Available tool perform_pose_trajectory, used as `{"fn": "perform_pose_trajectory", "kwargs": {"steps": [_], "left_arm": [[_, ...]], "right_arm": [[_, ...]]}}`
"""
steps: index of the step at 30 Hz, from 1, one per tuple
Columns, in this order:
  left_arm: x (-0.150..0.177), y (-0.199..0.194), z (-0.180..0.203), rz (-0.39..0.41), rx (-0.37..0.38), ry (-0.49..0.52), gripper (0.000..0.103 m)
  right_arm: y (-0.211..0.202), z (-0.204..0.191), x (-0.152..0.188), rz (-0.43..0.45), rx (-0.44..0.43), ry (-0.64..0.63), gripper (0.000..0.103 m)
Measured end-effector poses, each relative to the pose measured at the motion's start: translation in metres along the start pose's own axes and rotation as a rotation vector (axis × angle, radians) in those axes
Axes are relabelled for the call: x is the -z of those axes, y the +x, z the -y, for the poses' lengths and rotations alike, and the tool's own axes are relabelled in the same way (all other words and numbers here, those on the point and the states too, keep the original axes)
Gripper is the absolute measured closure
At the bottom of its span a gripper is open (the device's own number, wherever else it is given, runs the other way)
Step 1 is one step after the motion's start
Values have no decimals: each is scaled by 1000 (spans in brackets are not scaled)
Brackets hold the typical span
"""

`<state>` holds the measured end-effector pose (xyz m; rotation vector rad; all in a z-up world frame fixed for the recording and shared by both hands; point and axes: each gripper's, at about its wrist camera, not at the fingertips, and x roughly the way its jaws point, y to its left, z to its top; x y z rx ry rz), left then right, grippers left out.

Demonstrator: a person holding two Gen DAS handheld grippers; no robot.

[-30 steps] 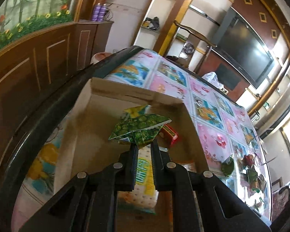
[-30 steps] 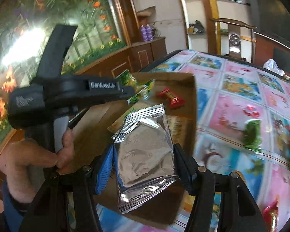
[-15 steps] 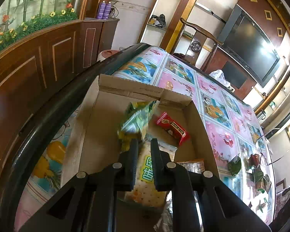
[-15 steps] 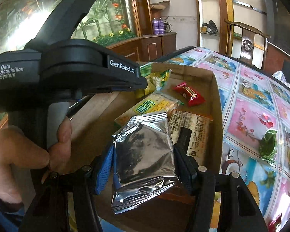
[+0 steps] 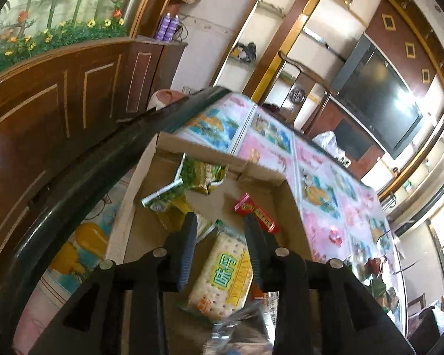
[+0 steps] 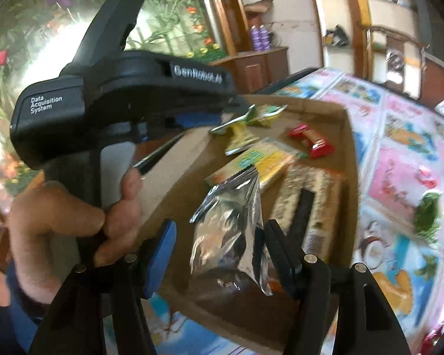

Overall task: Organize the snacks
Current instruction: 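Open both grippers over the box and move them back to the pile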

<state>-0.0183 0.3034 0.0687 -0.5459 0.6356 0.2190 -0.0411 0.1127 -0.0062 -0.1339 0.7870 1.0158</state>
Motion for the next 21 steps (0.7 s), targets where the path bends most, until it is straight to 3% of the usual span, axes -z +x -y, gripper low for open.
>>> {"fn": "perform_pose_trajectory", "kwargs": {"steps": [12,17,21], "left_arm": [[6,3,25,-6,70,90,59],[12,2,40,-5,100,145,59],[21,-1,57,-24,149,193,59]], "right_arm": [[-73,85,-2,150,129,218,36],[-112,132,18,186,198,329,37],[-135,158,35,192,218,386,45]]}}
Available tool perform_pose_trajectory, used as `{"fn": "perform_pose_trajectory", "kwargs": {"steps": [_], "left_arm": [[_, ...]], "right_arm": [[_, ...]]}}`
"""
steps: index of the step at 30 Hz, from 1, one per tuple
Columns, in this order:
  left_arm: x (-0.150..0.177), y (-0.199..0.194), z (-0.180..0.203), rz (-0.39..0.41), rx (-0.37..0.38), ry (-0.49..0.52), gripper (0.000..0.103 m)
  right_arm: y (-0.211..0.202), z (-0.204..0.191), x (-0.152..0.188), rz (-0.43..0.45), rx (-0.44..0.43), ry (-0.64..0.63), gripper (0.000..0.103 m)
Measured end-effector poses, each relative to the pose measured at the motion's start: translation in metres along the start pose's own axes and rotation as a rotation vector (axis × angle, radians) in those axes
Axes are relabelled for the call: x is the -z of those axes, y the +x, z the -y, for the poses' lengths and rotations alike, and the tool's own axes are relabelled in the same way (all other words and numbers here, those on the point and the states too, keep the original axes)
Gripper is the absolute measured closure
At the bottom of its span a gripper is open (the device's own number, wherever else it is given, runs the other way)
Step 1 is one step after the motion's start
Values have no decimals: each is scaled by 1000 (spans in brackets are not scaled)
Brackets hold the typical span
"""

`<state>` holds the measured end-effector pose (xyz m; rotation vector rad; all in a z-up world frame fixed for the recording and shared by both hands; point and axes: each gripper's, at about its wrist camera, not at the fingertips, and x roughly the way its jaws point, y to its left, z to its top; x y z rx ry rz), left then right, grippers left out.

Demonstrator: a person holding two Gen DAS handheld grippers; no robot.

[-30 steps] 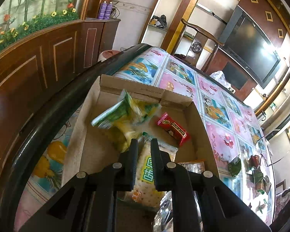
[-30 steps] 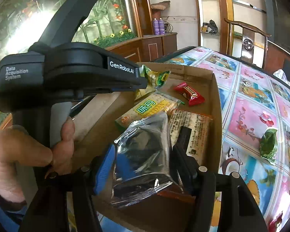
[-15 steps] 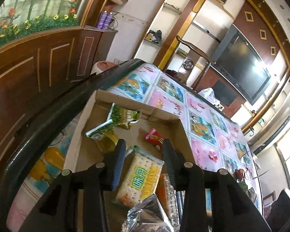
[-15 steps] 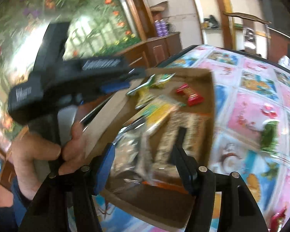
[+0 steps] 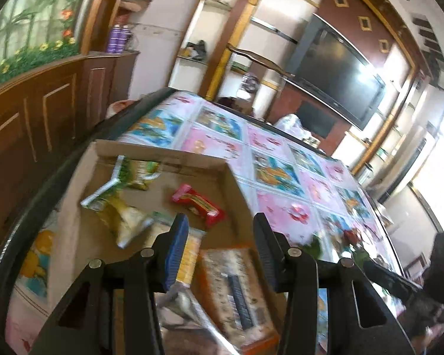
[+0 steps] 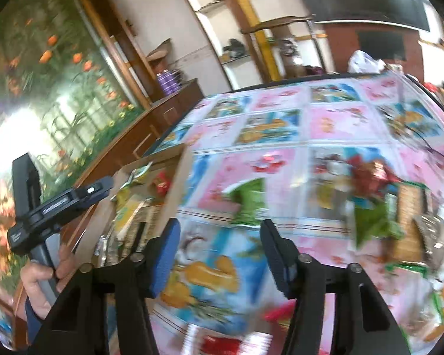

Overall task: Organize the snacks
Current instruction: 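Open both grippers over the box and move them back to the pile, then grasp a red-wrapped candy with the left gripper while the right gripper grasps a red pastry packet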

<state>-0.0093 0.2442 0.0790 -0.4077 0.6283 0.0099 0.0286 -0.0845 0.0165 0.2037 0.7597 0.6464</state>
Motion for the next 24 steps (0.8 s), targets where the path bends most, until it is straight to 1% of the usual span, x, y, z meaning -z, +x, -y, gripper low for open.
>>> {"fn": "perform_pose_trajectory", "kwargs": {"steps": [3,5,7,9,11,15,17,20,22,24], "left_arm": [[6,-3,24,-29,65,58,59],[15,-6,46,-59,118,117,58],[27,-8,68,-104,185,182,57],[43,-9,92,-170,266,263,54],[57,-9,110,-217,303,338,52],[90,-8,143,-310,342,501,51],[103,-5,151,-352,361,552,45],[118,4,164,-400,338,631,42],[126,10,170,-430,333,659,42],[130,20,176,-447,310,678,42]], "right_arm": [[-8,20,7,-24,20,20,51],[-11,32,13,-49,29,24,59],[-14,39,18,-72,32,18,60],[-16,46,23,-100,20,8,60],[-18,50,27,-123,12,2,60],[-19,52,35,-153,15,-28,62],[-22,52,37,-159,3,-36,64],[-24,54,38,-157,11,-31,64],[-26,56,38,-154,10,-22,64],[-29,56,37,-147,9,-23,64]]}}
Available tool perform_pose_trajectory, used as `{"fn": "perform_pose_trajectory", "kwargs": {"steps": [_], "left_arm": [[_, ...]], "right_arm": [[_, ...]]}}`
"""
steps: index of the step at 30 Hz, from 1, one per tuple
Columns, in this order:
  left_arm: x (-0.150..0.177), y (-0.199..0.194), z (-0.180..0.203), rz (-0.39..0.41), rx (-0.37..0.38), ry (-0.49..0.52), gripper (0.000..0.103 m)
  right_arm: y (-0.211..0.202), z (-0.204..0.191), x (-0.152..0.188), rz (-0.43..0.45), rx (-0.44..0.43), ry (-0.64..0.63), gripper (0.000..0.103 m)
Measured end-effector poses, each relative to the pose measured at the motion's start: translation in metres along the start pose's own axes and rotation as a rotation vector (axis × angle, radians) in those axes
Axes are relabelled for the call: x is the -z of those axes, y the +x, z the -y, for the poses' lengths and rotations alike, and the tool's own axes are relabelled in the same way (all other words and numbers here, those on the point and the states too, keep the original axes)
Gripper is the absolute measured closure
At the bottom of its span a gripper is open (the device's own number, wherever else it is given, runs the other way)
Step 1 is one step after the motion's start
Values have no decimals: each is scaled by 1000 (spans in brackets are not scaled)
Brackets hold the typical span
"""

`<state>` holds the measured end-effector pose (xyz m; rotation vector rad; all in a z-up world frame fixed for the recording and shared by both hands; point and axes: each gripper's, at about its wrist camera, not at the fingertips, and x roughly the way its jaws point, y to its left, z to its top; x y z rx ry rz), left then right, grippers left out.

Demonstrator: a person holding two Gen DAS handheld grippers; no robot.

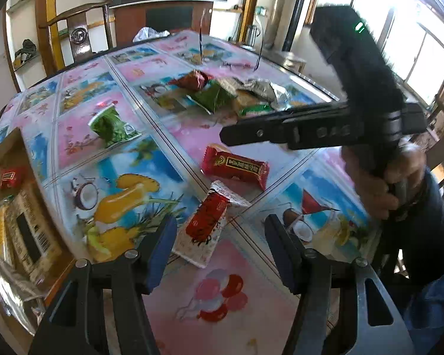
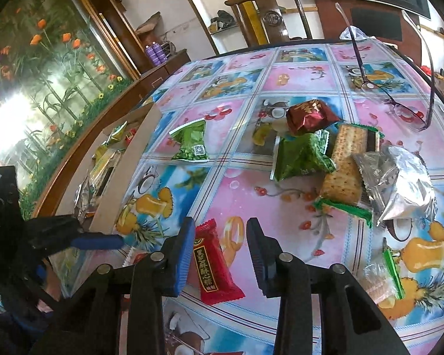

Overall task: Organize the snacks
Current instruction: 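Grasp a red-wrapped candy with the left gripper while the right gripper grasps a red pastry packet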

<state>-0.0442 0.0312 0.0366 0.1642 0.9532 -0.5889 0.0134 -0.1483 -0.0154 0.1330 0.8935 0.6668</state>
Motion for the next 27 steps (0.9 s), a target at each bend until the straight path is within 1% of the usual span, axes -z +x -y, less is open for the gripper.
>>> {"fn": "perform_pose_trajectory", "kwargs": {"steps": [3,4,5,6,7,8,9,10,13,15,18,19,20,21,23,25,27], "left_arm": [[-2,12,6,-35,-23,14,42],[-3,18,6,-45,-49,16,43],[-4,22,6,-52,-69,9,49],[-4,25,5,-57,-90,-3,53],[-6,26,4,-42,-123,-10,61],[-7,27,2,-38,-136,-20,64],[-9,27,-1,-34,-148,-39,73],[-11,28,-6,-27,-165,-65,75],[-14,30,-19,-6,-234,-133,75],[-16,30,-26,8,-250,-184,75],[-18,32,-30,30,-272,-211,75],[-17,32,-30,39,-277,-215,75],[-18,33,-30,47,-280,-220,76],[-18,34,-31,54,-282,-229,76],[-20,35,-31,62,-285,-236,77],[-23,35,-33,73,-272,-256,77],[-28,37,-34,85,-265,-283,77]], "right_arm": [[-2,0,1,1,1,-1,64],[-3,1,1,0,5,1,64],[-3,1,1,-1,6,2,64],[-4,2,1,-1,9,3,64],[-4,3,2,-3,10,3,64],[-4,3,2,-7,10,1,64],[-3,2,2,-15,11,-6,64],[-2,1,3,-20,14,-13,64],[3,-6,6,-50,24,-52,64],[9,-11,9,-79,31,-86,64],[18,-18,14,-116,62,-138,64],[18,-21,16,-108,77,-160,65],[19,-24,17,-107,88,-181,74],[20,-26,18,-104,103,-197,81],[20,-24,17,-87,125,-183,82],[17,-15,14,-62,146,-136,82],[10,-4,9,-26,147,-73,82]]}}
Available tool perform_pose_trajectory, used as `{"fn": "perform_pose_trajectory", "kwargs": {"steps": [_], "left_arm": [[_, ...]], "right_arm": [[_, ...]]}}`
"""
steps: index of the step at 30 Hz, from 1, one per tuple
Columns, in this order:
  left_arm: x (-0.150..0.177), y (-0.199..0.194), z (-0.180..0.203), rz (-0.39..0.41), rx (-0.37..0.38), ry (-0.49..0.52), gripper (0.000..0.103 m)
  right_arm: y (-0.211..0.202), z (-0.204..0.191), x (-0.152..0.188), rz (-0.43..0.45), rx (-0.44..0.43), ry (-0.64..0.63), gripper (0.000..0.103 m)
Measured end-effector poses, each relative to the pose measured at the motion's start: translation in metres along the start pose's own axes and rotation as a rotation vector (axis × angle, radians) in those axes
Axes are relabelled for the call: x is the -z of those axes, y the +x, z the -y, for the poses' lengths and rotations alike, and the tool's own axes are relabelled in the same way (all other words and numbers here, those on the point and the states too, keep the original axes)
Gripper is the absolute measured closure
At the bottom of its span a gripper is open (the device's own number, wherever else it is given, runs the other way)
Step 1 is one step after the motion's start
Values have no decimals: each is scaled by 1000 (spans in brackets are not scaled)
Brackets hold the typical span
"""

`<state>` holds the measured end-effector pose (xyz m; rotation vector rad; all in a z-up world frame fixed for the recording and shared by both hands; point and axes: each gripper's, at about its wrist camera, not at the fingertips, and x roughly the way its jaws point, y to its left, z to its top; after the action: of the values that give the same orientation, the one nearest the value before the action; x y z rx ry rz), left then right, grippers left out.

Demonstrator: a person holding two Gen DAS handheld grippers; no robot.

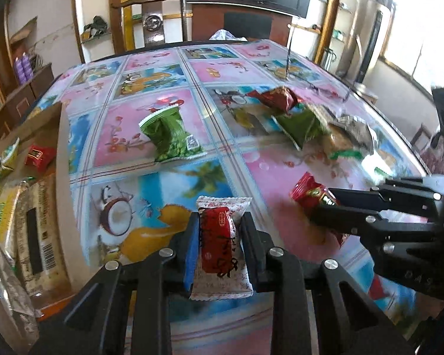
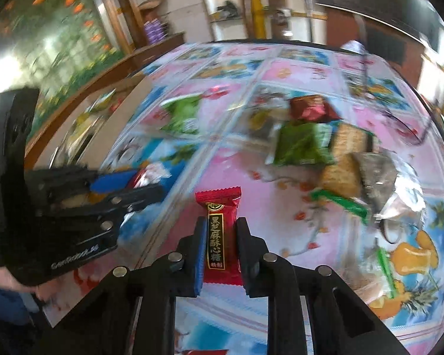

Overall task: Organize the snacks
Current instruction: 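Grasp a red-wrapped candy with the left gripper while the right gripper grasps a red pastry packet, then lift the red candy and red pastry packet off the table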

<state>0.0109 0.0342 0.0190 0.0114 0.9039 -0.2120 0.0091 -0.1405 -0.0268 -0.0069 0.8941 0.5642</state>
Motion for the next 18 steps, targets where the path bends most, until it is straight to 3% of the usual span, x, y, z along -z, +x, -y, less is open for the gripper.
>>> {"fn": "perform_pose_trajectory", "kwargs": {"steps": [6,18], "left_arm": [[-9,-1,15,73,-44,-10,77],[-7,-6,10,112,-114,-1,77]], "right_arm": [[-6,6,-4,36,-7,55,82],[3,-3,-7,22,13,28,82]]}}
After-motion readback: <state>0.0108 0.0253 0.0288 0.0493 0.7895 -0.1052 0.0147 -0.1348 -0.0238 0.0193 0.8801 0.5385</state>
